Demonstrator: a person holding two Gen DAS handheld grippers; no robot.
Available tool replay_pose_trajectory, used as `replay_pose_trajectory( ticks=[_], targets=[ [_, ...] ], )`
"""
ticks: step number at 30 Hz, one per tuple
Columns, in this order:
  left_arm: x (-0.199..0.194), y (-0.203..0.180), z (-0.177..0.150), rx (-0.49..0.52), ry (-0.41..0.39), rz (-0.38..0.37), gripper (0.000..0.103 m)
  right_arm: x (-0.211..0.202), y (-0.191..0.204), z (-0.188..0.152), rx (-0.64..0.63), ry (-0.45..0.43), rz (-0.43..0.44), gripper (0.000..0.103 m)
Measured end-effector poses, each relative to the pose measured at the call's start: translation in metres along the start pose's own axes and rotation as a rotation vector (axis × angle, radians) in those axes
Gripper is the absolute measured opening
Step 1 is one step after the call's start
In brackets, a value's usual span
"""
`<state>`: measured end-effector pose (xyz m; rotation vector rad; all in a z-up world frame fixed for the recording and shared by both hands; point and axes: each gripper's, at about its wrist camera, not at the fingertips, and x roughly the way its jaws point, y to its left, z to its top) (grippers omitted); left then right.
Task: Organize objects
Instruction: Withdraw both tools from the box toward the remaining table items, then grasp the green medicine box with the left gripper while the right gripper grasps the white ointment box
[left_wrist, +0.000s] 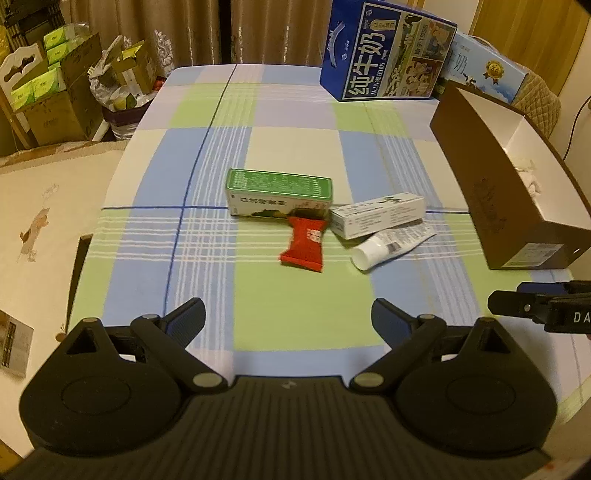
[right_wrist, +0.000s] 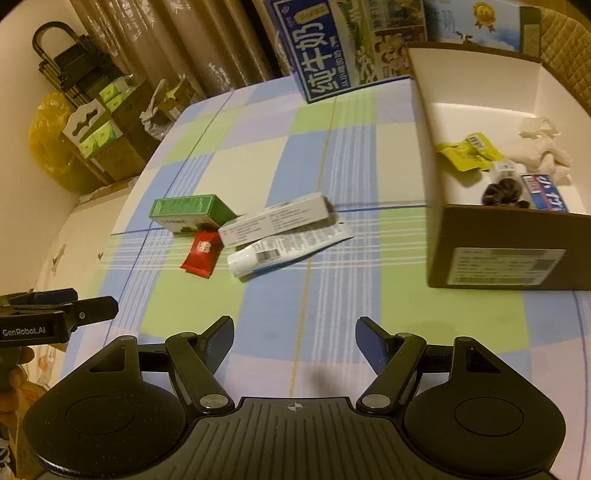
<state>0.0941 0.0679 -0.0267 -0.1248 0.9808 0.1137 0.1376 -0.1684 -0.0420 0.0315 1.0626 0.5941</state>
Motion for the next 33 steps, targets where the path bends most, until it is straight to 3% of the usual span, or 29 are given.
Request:
replay_pose_trajectory(
  ticks=[7,17,21,26,29,31,33],
  targets=[
    [0.016,0.016,0.015,0.107,-0.056,0.013,0.094,0.021,0.010,0.010,0.002,0.004,-0.020,0.070],
    [0.071,0.023,0.055,0.474,-0.127,0.007,0.094,0.028,-0.005,0.016,0.079,0.019,-0.069,0.070],
    [0.102,0.016,0.067,0.642,-0.137,0.015,0.093,0.028,-0.015,0.016,0.122,0.022,-0.095,0.070],
    [0.135,0.005,0.070,0.844,-0.111,-0.027,0.089,0.027,-0.027,0.015,0.169,0.028,-0.119,0.070],
    [0.150,-0.001,0.067,0.912,-0.079,-0.043,0.073,0.027,-0.032,0.015,0.194,0.034,-0.136,0.070],
    [0.155,-0.003,0.065,0.933,-0.065,-0.052,0.052,0.028,-0.035,0.016,0.205,0.038,-0.141,0.070],
    [0.152,-0.001,0.063,0.924,-0.054,-0.080,0.041,0.029,-0.035,0.017,0.207,0.043,-0.142,0.070]
  ],
)
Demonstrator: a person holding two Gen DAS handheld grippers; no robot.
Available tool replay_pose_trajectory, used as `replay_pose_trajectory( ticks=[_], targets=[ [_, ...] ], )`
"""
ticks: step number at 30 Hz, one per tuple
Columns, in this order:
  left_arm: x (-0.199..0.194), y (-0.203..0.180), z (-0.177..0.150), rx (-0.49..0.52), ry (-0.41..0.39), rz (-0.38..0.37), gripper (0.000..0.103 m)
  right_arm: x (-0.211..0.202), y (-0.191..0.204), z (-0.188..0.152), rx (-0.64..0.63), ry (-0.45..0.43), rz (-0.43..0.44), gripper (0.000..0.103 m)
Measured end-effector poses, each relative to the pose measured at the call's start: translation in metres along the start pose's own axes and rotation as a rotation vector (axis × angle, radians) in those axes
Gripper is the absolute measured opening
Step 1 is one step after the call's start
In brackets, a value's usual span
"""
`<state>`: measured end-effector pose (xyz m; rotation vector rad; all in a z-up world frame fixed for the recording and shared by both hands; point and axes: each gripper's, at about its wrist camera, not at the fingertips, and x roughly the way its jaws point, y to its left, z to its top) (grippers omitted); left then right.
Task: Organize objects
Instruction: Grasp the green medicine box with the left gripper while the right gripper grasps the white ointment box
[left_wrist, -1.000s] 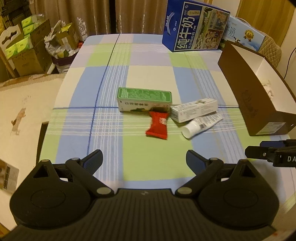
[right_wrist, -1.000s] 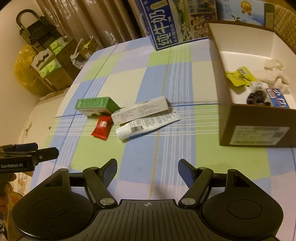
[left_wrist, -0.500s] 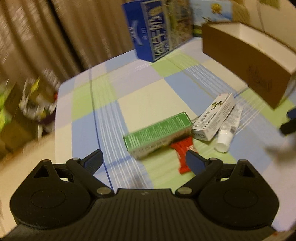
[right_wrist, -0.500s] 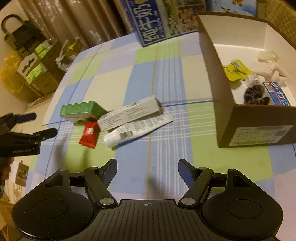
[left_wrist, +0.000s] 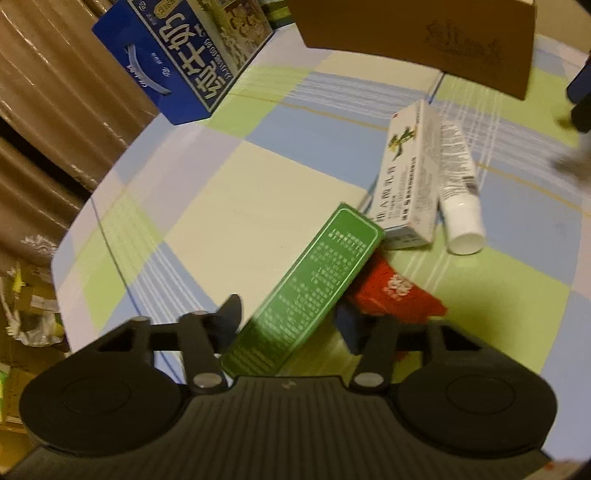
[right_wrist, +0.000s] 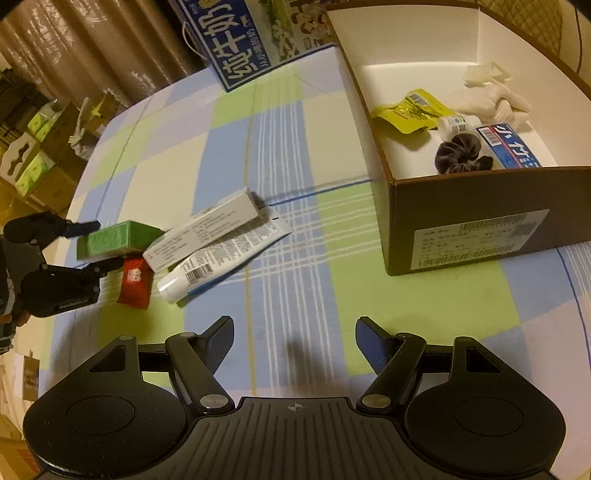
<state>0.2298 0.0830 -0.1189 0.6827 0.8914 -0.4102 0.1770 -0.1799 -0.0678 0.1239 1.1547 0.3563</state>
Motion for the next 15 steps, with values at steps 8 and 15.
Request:
replay_pose_trajectory(
  ticks=[8,15],
  targets=[
    [-0.015,0.019,-0.015,-0.247,0.074,-0.010,0.032,0.011,0.022,0.008,-0.044,-0.001,0.065,0.070],
    [-0.030,0.046,-0.046,-0.594,0.129,-0.008,0.026,0.031,0.040,0.032,0.007,-0.046,0.178,0.070]
  ],
)
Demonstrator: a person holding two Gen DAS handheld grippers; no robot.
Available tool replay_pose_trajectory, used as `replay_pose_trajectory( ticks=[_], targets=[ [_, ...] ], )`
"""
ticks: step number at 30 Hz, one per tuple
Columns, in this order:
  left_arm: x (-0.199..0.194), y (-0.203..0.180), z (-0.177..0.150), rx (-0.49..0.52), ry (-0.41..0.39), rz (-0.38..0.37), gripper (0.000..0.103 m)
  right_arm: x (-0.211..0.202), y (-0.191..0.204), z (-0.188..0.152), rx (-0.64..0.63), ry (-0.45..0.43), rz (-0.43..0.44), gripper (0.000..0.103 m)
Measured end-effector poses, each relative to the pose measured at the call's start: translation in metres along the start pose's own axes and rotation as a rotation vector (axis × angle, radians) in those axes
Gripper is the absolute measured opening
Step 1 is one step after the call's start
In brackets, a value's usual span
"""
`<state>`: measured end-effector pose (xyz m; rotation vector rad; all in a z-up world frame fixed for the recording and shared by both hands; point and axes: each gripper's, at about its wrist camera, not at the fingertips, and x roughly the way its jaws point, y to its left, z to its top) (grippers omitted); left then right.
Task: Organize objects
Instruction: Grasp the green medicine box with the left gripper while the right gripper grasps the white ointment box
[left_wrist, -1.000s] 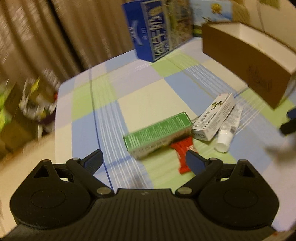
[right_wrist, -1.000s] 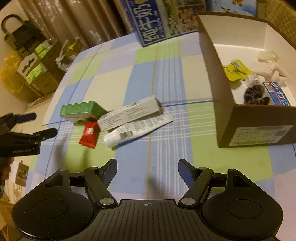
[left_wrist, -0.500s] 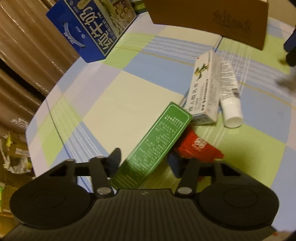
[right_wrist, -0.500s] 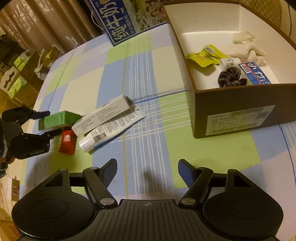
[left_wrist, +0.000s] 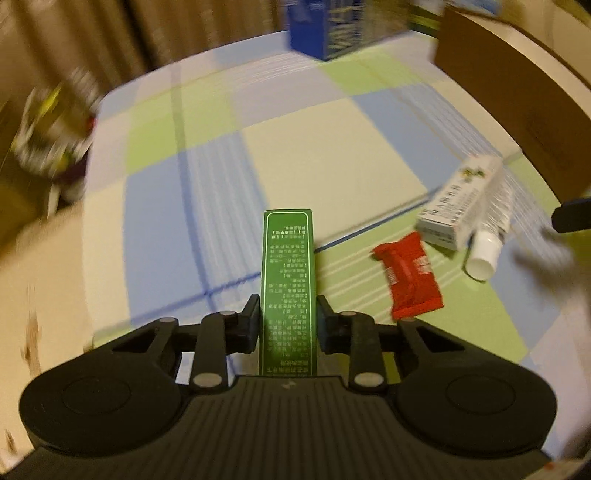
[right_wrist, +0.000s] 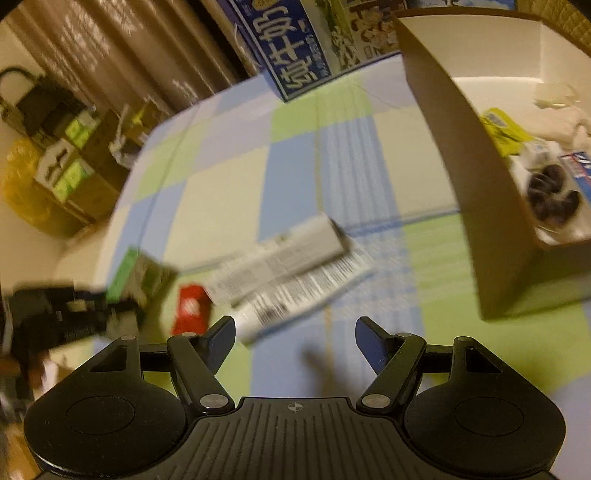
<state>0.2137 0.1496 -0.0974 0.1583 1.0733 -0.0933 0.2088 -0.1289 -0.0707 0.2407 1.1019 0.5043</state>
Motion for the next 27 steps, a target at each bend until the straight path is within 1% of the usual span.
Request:
replay_pose_trajectory(
  ticks=[3,5,8,10,12,15,16,17,19,21,22,25,27],
  targets=[
    [-0.003,0.014,-0.007,-0.115,0.024,0.022,0.025,0.013,-0.004,0.011,0.077,-0.024,0.034,0.069],
    [-0.006,0.021,-0.012,-0.173,0.024,0.034,0.025,0.025,-0.010,0.017,0.160,-0.023,0.049,0.065],
    [-0.014,0.028,-0.022,-0.237,0.026,0.048,0.025,0.038,-0.025,0.023,0.303,-0.014,0.073,0.058],
    [-0.019,0.032,-0.027,-0.262,0.026,0.051,0.025,0.049,-0.035,0.026,0.390,-0.006,0.091,0.055],
    [-0.022,0.036,-0.031,-0.276,0.027,0.053,0.025,0.057,-0.038,0.029,0.423,-0.005,0.097,0.052],
    [-0.023,0.039,-0.032,-0.287,0.028,0.063,0.025,0.065,-0.032,0.036,0.394,-0.025,0.086,0.046],
    [-0.023,0.040,-0.033,-0.293,0.028,0.065,0.026,0.068,-0.027,0.039,0.371,-0.033,0.083,0.042],
    [-0.023,0.041,-0.033,-0.301,0.027,0.063,0.026,0.070,-0.022,0.043,0.338,-0.038,0.077,0.035],
    [-0.023,0.043,-0.034,-0.312,0.026,0.064,0.025,0.076,-0.009,0.048,0.261,-0.042,0.045,0.034],
    [-0.024,0.044,-0.034,-0.319,0.025,0.061,0.026,0.083,0.003,0.053,0.217,-0.029,0.015,0.034],
    [-0.024,0.044,-0.035,-0.323,0.024,0.060,0.026,0.089,0.009,0.054,0.217,-0.008,0.000,0.035],
    [-0.023,0.044,-0.035,-0.333,0.023,0.058,0.026,0.094,0.019,0.058,0.244,0.022,-0.044,0.036],
    [-0.022,0.045,-0.035,-0.338,0.024,0.055,0.026,0.099,0.027,0.063,0.205,0.050,-0.086,0.040]
  ],
)
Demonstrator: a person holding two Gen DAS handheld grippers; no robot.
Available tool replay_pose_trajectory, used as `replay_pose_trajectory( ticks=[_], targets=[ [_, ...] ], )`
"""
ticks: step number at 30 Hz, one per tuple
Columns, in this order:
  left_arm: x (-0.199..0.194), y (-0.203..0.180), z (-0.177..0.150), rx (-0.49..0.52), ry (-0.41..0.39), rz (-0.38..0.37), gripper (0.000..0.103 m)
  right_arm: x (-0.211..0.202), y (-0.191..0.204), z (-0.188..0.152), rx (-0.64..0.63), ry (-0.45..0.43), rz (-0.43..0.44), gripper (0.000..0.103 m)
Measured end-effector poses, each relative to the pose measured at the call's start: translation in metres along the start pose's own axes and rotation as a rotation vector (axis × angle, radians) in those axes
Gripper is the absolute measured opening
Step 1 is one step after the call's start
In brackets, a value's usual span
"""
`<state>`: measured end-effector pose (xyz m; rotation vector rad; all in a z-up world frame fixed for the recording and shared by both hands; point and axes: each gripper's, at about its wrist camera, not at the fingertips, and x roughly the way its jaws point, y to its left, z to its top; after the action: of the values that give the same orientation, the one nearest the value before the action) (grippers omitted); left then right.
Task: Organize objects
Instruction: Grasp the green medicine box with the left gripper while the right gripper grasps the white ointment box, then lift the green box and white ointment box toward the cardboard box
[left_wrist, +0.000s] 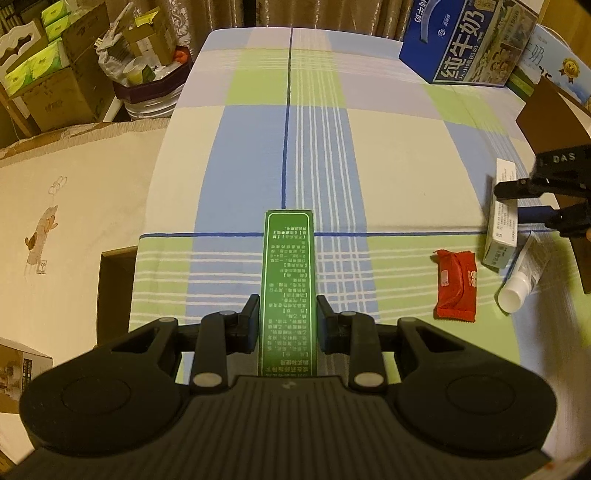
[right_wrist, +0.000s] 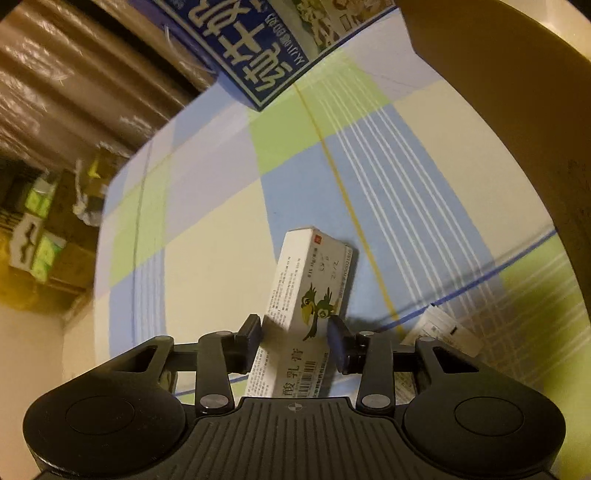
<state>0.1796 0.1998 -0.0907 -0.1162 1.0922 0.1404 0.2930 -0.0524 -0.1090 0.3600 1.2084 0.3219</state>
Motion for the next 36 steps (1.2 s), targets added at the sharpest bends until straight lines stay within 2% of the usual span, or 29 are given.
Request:
replay_pose_trajectory(
  ticks=[6,10,14,19,23,27,30,34,36],
  targets=[
    [0.002,0.003,0.000,-0.020,0.004,-0.010,0.026,0.001,0.024,-0.008,-0.161,0.000,-0.098,0.046],
    [0.006,0.002,0.002,-0.022,0.008,-0.013,0.026,0.008,0.036,-0.016,-0.279,-0.007,-0.159,0.060],
    [0.009,0.002,0.002,-0.024,0.013,-0.016,0.026,0.018,0.033,-0.019,-0.309,0.012,-0.184,0.060],
    [0.010,0.004,0.002,-0.030,0.016,-0.022,0.026,0.013,0.021,-0.017,-0.349,0.007,-0.160,0.057],
    [0.015,0.003,0.003,-0.029,0.025,-0.021,0.026,0.017,0.007,-0.012,-0.325,0.042,-0.149,0.057],
    [0.019,0.001,0.005,-0.033,0.035,-0.014,0.026,0.016,0.011,-0.019,-0.387,0.009,-0.149,0.055],
    [0.023,0.001,0.008,-0.042,0.046,-0.008,0.026,0.016,0.015,-0.025,-0.429,0.001,-0.125,0.049],
    [0.026,-0.001,0.009,-0.049,0.056,0.010,0.026,0.014,0.019,-0.027,-0.451,0.000,-0.080,0.035],
    [0.024,-0.002,0.009,-0.056,0.053,0.014,0.025,0.011,0.020,-0.027,-0.449,0.003,-0.058,0.035]
  ],
)
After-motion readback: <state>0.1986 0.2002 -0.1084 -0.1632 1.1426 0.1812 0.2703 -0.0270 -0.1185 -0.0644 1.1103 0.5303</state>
